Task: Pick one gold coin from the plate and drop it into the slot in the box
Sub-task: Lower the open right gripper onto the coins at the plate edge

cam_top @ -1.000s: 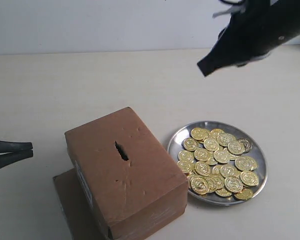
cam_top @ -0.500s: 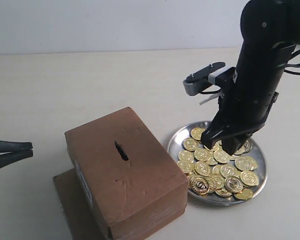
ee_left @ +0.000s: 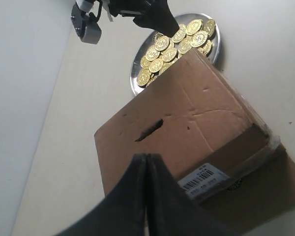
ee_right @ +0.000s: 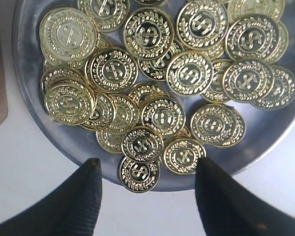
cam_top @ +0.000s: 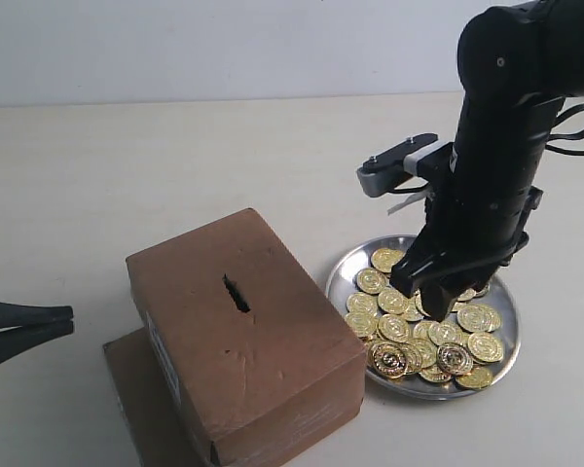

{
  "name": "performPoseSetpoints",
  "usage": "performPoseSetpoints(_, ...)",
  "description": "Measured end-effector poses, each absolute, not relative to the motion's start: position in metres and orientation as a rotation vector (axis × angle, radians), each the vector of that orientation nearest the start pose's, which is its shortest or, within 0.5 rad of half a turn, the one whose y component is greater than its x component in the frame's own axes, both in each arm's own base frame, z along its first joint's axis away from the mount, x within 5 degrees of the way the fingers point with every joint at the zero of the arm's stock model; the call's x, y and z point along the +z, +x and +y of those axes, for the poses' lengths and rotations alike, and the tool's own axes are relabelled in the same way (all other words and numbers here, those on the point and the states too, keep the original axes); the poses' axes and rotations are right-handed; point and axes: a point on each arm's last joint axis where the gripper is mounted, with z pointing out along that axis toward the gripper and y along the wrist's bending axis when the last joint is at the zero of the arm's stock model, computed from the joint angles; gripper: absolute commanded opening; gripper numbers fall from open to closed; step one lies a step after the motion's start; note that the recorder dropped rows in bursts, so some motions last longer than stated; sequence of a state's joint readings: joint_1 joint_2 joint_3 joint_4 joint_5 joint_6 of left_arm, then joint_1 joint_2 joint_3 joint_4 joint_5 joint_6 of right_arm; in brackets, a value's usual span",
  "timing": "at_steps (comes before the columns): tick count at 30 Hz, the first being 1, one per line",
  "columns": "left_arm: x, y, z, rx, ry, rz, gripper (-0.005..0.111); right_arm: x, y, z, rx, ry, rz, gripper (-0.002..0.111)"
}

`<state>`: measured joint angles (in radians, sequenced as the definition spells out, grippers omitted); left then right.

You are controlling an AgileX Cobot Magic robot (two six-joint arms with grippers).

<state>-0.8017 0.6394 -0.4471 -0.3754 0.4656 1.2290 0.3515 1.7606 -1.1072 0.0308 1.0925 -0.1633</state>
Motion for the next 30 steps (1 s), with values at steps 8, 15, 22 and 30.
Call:
performPoseSetpoints(8,0.273,0.076,-0.099,-0.118,1.63,1.313,0.0,0.181,0.276,0.136,0.083,-1.196,3.024,0.054)
performPoseSetpoints(15,0.273,0.075,-0.099,-0.118,1.629,1.312,0.0,0.165,0.276,0.14,0.067,-1.816,2.762,0.054)
performPoseSetpoints(22,0.274,0.075,-0.099,-0.118,1.627,1.311,0.0,0.164,0.276,0.138,0.092,-2.352,2.32,0.054)
performPoseSetpoints(30,0.274,0.075,-0.1,-0.119,1.625,1.302,0.0,0.164,0.277,0.149,0.232,-2.594,1.861,0.052)
